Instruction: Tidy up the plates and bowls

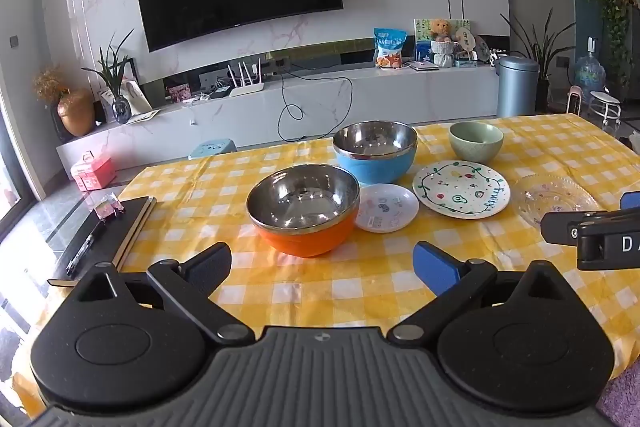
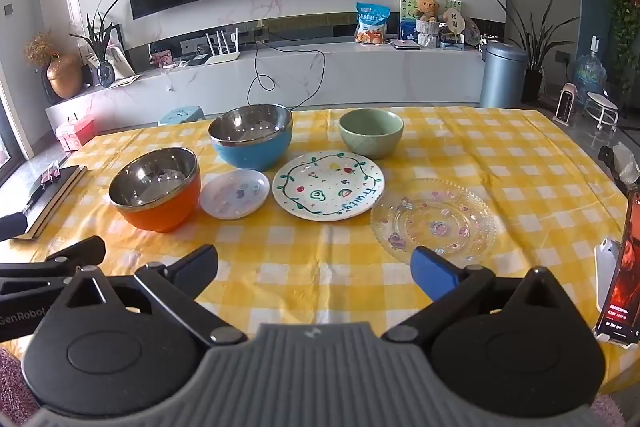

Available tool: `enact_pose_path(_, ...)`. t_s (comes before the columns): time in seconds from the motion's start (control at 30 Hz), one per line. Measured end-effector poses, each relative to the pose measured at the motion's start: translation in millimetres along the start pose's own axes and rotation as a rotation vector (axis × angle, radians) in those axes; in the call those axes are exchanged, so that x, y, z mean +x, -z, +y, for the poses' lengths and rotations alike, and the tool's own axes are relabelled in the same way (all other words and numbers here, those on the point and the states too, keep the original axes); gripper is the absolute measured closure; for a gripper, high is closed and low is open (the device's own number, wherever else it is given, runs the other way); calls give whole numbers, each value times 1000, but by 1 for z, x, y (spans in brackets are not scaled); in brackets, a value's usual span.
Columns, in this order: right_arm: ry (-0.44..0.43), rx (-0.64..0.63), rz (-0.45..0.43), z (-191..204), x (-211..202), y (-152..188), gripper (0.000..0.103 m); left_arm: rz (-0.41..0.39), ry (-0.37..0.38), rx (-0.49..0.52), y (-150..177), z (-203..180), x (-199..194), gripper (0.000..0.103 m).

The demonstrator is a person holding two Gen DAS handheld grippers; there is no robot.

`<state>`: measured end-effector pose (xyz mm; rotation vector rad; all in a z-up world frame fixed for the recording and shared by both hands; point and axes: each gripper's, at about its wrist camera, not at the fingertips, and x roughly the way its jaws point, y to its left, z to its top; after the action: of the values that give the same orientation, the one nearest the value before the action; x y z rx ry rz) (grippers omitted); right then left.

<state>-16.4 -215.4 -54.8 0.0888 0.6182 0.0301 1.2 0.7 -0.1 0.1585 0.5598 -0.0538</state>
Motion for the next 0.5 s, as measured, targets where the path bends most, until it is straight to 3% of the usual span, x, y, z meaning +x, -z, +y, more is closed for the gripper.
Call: enact_pose_path(0.5, -4, -11, -11, 6, -5, 2, 2, 8, -11, 1, 6, 0, -3, 0)
